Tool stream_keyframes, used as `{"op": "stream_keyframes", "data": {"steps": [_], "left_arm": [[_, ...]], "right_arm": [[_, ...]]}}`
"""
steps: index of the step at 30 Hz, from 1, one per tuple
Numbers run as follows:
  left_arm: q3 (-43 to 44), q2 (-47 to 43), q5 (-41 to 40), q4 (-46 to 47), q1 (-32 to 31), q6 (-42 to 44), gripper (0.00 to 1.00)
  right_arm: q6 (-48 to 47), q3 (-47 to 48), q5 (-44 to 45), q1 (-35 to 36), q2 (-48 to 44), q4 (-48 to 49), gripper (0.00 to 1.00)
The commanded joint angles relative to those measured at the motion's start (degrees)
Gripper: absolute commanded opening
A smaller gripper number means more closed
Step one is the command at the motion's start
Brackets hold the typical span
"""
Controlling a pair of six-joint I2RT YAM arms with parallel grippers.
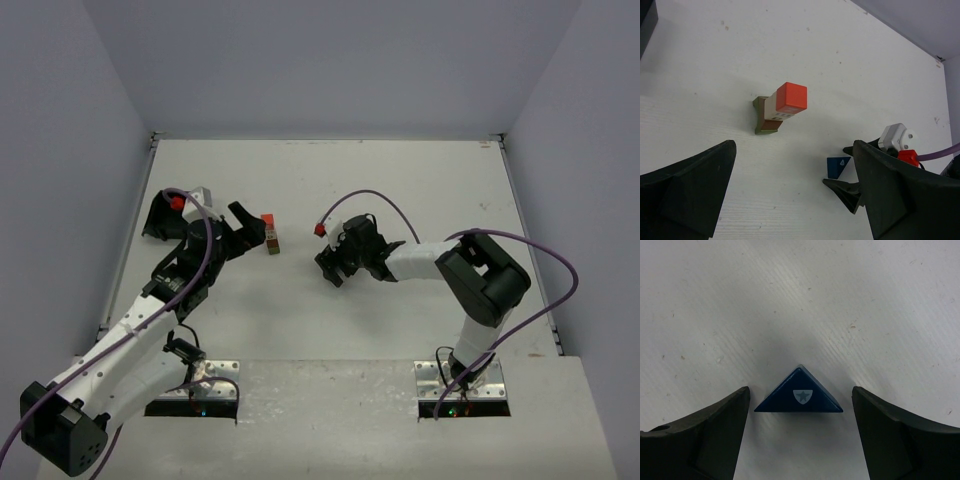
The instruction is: Build the wood block tower
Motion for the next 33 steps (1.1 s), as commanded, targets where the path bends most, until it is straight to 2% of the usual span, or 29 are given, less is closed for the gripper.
{"op": "stream_keyframes", "data": {"steps": [1, 2, 5, 10, 11, 13, 17, 20, 21, 26, 30, 31, 33], "left_arm": [[2.8, 0.0, -1.1, 1.2, 0.0, 0.3, 1.0], [2.9, 0.0, -1.1, 1.2, 0.1, 0.3, 1.0], [3.0, -0.3, -1.1, 1.0, 0.0, 0.3, 1.0], [2.8, -0.5, -0.4, 1.1, 0.0, 0.4, 1.0], [2.8, -0.4, 0.2, 1.2, 0.1, 0.4, 1.0], [2.8, -0.3, 1.3, 1.4, 0.0, 0.6, 1.0], [2.5, 0.2, 8.2, 4.3, 0.1, 2.5, 1.0], [1.7, 1.0, 17.6, 8.4, 0.0, 4.3, 1.0], [1.7, 1.4, 17.9, 8.5, 0.0, 4.3, 1.0], [-0.8, 5.4, 40.1, 21.0, 0.0, 4.1, 1.0], [-1.8, 10.2, 47.2, 26.0, -0.6, 2.7, 1.0], [-1.8, 10.2, 47.3, 26.0, -0.6, 2.7, 1.0], [-2.3, 12.0, 52.4, 29.5, -1.4, 2.2, 1.0]], "right_arm": [[-0.6, 0.7, -0.5, 0.1, 0.3, 0.8, 0.79], [-0.5, 0.5, -0.6, 0.1, 0.1, 0.7, 0.77], [-0.4, -0.4, -0.5, 0.1, -0.7, 0.8, 0.6], [-0.2, -1.6, -0.6, 0.2, -1.1, 2.0, 0.44], [-0.3, -1.9, -1.2, 0.2, -1.5, 2.1, 0.36], [-0.3, -2.9, -2.1, 0.1, -3.0, 3.7, 0.3], [-1.5, -9.7, -5.6, 0.1, -8.4, 11.1, 0.27], [-3.2, -16.6, -10.2, 0.1, -15.6, 21.6, 0.26], [-3.2, -16.8, -10.3, 0.1, -15.8, 23.5, 0.26], [-3.0, -21.6, -16.4, 0.1, -25.0, 28.8, 0.24], [-3.3, -25.2, -21.7, 0.1, -31.6, 34.3, 0.25], [-3.3, -25.2, -21.7, 0.1, -32.6, 34.4, 0.25], [-4.4, -26.1, -21.4, 0.2, -34.9, 34.6, 0.25]]}}
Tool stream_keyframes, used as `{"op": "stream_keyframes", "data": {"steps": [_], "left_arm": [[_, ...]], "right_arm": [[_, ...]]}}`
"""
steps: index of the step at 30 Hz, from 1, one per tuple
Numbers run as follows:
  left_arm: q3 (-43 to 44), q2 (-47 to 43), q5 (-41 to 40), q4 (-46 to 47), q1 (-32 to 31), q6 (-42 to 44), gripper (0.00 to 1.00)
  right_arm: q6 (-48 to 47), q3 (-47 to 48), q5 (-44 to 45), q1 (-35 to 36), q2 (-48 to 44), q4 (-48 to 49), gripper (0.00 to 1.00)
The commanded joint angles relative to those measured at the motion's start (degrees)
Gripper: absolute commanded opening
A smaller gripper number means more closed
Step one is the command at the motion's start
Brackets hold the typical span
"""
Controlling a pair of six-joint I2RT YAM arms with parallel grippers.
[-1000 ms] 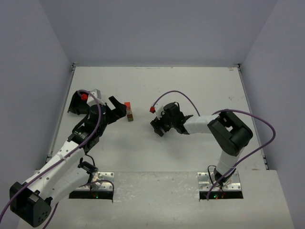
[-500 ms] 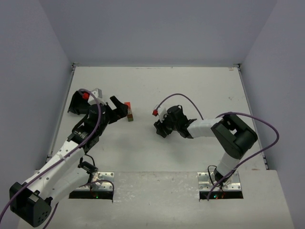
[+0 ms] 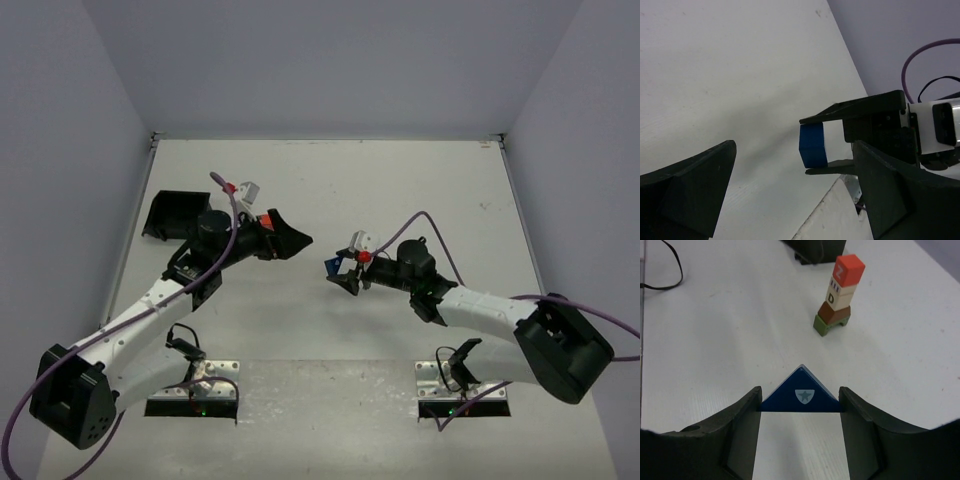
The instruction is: Build the wood block tower
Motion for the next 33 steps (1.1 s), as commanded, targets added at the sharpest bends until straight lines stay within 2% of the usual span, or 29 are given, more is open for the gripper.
{"op": "stream_keyframes", "data": {"steps": [1, 16, 22, 30, 33], "left_arm": [[-0.8, 2.5, 12.8, 9.8, -1.5, -0.8, 1.0], [2.2, 10.4, 12.9, 11.8, -6.9, -0.2, 0.99], [3.0, 11.4, 12.9, 12.2, -7.1, -0.6, 0.9], [3.0, 12.5, 14.2, 13.6, -7.7, -1.7, 0.78], [3.1, 13.3, 14.3, 13.5, -7.9, -1.7, 0.77]], "right_arm": [[-2.0, -1.4, -3.7, 0.2, -4.2, 7.3, 0.25], [-3.9, -0.1, -5.1, 0.1, -5.7, 8.0, 0.26], [-5.1, 0.2, -8.3, 0.2, -5.7, 5.5, 0.27], [-5.9, 1.0, -7.8, 0.2, -4.6, 5.3, 0.28], [-5.8, 1.2, -7.0, 0.2, -4.5, 6.1, 0.28]]}}
